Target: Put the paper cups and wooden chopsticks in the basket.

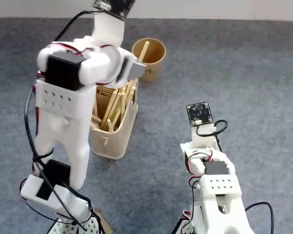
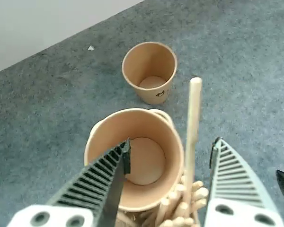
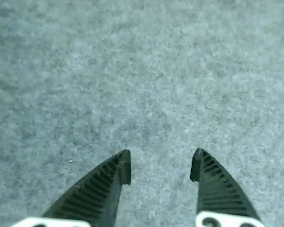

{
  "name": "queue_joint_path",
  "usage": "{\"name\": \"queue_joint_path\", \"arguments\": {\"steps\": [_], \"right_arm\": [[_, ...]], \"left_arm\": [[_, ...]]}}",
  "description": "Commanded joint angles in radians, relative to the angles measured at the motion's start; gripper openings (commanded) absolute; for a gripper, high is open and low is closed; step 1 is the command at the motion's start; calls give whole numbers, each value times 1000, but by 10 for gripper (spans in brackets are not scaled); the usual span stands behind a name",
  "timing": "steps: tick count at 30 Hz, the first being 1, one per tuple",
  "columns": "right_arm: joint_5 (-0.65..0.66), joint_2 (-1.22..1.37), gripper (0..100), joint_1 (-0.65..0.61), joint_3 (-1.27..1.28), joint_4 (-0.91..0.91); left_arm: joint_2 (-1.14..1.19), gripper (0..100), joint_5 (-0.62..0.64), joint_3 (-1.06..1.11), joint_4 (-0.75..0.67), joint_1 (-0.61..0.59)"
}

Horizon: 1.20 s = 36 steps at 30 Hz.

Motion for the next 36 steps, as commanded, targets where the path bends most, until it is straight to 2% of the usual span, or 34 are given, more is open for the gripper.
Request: {"name": "queue_joint_path", "arguments": {"steps": [1,5,8,14,17,21,29,33,36], "right_arm": [[9,-4,212,-8,-7,-13],[9,-4,212,-8,-7,-13],[9,-4,212,-8,-7,-13],[9,-4,212,-8,-7,-13],[9,-4,212,-8,-7,-13],[9,-4,212,-8,-7,-13],[9,-4,212,-8,-7,-13],[15,-2,212,1,-27,-12],[11,44,212,4,-174,50]], "left_arm": [[7,288,-9,4,-20,-127],[102,288,-5,28,-89,-225],[151,288,-5,28,-94,-231],[96,288,-3,28,-91,-54],[22,288,-3,28,-43,42],[-42,288,-8,31,0,81],[-93,288,-9,28,-11,-153],[-94,288,-3,-22,-60,-361],[-85,288,-2,-105,-54,-536]]}}
